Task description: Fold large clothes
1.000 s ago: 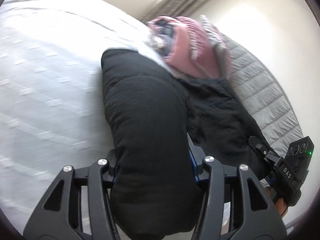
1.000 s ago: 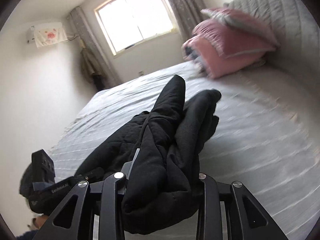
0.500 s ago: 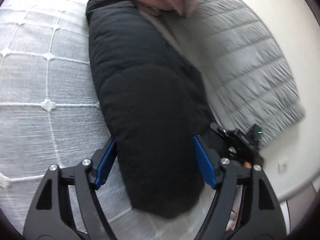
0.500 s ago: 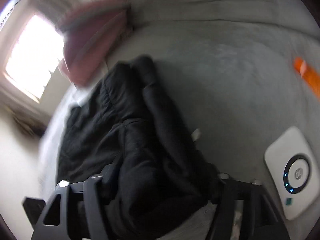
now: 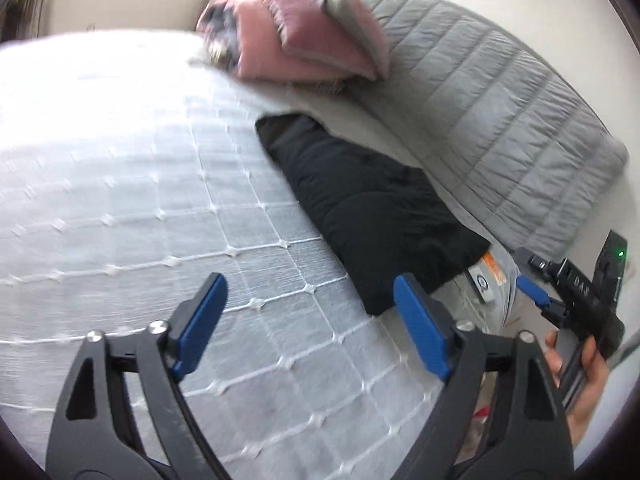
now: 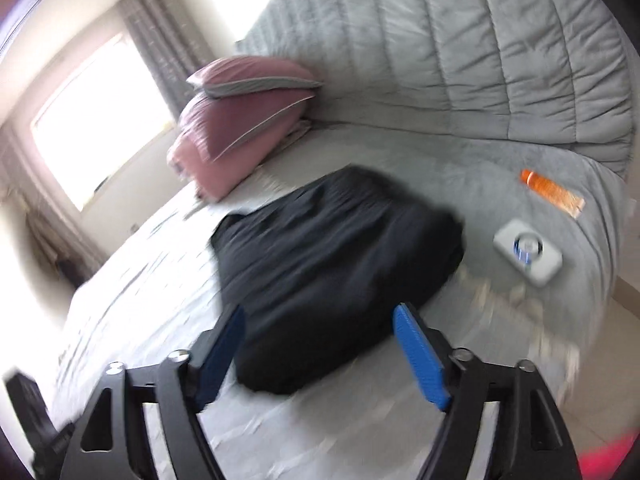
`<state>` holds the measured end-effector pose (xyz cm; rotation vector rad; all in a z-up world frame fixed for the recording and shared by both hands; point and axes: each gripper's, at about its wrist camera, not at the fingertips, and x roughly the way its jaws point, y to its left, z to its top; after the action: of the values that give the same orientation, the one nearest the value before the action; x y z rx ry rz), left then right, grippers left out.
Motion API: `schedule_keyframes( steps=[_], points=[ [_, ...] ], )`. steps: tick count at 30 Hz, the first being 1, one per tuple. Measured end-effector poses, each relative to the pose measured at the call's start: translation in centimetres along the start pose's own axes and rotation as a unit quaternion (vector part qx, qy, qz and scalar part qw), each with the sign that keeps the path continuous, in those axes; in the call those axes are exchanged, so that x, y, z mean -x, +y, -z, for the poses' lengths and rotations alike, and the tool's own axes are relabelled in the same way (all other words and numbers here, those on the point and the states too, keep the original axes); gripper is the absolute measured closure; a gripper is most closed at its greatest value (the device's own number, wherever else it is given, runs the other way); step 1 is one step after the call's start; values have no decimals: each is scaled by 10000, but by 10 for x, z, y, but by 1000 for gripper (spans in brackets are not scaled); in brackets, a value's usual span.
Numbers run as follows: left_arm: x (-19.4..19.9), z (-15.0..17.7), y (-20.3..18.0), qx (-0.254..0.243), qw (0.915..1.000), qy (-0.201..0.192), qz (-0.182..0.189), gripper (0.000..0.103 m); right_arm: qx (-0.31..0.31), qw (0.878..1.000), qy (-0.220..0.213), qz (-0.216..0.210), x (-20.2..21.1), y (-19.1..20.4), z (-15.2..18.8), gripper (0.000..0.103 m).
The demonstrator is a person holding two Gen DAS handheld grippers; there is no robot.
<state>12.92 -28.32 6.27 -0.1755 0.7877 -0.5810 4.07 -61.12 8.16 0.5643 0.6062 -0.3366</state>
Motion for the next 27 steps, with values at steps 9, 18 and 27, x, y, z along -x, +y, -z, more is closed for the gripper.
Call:
schedule_keyframes(
  steps=[9, 18, 27],
  points=[
    [100, 26, -5, -791, 9962, -329, -165, 1, 838, 9878, -782, 1052, 132, 102, 110, 0],
    [139, 39, -6, -1260, 9901, -247, -560, 1, 236, 9838, -1226, 1285, 192, 134, 153, 0],
    [145, 61, -16, -1568, 9854, -510, -425, 0, 501, 9726, -1507, 1700, 200, 136, 177, 0]
  ],
)
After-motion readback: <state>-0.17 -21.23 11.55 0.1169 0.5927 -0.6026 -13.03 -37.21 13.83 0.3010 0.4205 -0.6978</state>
